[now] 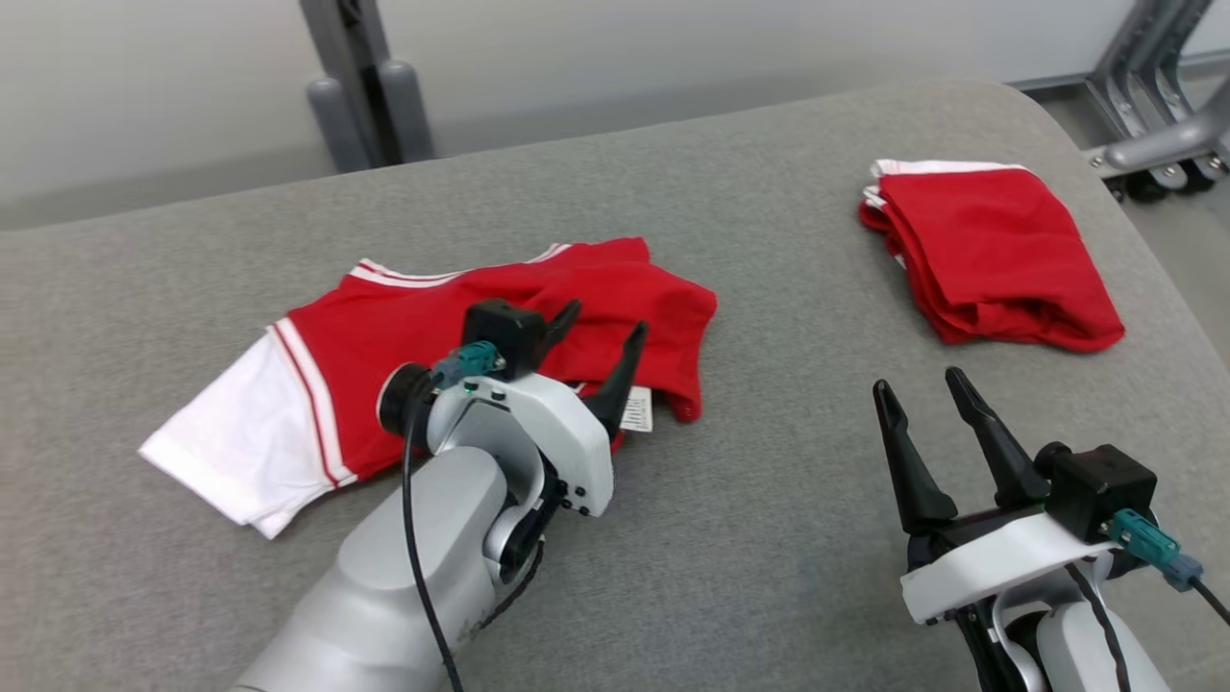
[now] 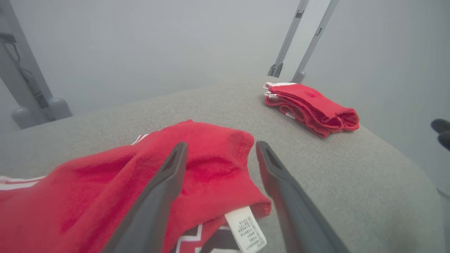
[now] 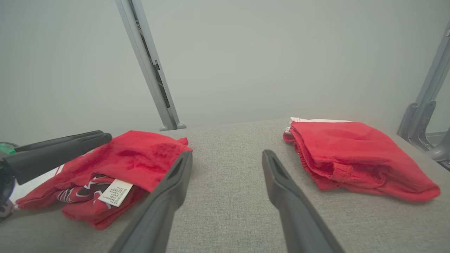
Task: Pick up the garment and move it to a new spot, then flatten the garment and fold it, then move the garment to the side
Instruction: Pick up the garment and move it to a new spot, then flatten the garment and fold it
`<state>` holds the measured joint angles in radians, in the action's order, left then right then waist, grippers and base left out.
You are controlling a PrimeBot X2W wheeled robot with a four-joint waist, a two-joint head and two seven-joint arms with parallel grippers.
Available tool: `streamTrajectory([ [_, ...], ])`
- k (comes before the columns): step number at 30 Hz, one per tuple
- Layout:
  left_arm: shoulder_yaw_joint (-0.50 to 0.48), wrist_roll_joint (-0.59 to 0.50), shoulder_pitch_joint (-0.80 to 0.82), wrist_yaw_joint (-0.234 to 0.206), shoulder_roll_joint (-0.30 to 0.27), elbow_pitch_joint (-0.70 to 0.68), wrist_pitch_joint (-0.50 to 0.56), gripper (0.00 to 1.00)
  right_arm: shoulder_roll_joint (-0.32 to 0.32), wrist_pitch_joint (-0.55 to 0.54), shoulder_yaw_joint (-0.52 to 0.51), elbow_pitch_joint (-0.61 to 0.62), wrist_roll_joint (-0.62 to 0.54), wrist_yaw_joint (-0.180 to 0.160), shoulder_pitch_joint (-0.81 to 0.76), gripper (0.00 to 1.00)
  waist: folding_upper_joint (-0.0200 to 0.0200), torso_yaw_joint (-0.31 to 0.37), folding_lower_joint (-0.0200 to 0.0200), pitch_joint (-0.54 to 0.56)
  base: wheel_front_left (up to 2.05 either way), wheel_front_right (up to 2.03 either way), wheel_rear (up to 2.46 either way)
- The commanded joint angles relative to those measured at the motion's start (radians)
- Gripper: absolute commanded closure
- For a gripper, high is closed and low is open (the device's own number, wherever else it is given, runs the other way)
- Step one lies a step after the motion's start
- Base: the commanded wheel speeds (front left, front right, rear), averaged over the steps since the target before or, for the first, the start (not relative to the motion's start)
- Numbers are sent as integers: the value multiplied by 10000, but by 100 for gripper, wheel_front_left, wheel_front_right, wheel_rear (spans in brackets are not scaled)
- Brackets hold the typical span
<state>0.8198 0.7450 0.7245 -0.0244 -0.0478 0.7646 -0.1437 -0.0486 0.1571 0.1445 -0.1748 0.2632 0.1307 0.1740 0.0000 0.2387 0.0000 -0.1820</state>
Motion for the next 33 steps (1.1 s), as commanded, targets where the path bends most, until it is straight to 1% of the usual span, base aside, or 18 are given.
streamTrajectory([
  [1,146,42,-125,-131,-72,-171,-181,0,-46,-80,-28,-81,-36,1,-85,0,0,-445,0,295,0,0,0],
  [4,294,-63,-323,-304,-65,-330,-452,0,-48,-169,-65,-258,-10,1,-206,0,0,-911,0,508,0,0,0],
  [6,330,-160,-482,-418,-160,-408,-577,0,-45,-229,-70,-401,-46,1,-236,0,0,-1222,0,622,0,0,0],
  [13,110,-2,-1507,-774,-786,-1066,-865,0,-46,-374,-156,-989,-102,1,-343,0,0,-2139,0,922,0,0,0],
  [14,110,-2,-1507,-774,-786,-1066,-865,0,-46,-374,-156,-989,-102,1,-343,0,0,-2139,0,922,0,0,0],
  [18,-111,220,-2220,-1023,-1151,-1720,-954,0,-51,-446,-100,-1622,-350,1,-177,0,0,-2568,0,1013,0,0,0],
  [24,-485,433,-3226,-1475,-1657,-2960,-1064,0,-48,-471,-185,-2984,-1308,1,381,0,0,-3261,0,981,0,0,0],
  [26,-608,451,-3515,-1649,-1861,-3396,-1098,0,-48,-419,-275,-3463,-1922,1,691,0,0,-3470,0,926,0,0,0],
  [33,-986,309,-4255,-2255,-2512,-4929,-1144,0,-51,-205,-1063,-5135,-3585,0,1627,0,0,-4185,0,703,0,0,0],
])
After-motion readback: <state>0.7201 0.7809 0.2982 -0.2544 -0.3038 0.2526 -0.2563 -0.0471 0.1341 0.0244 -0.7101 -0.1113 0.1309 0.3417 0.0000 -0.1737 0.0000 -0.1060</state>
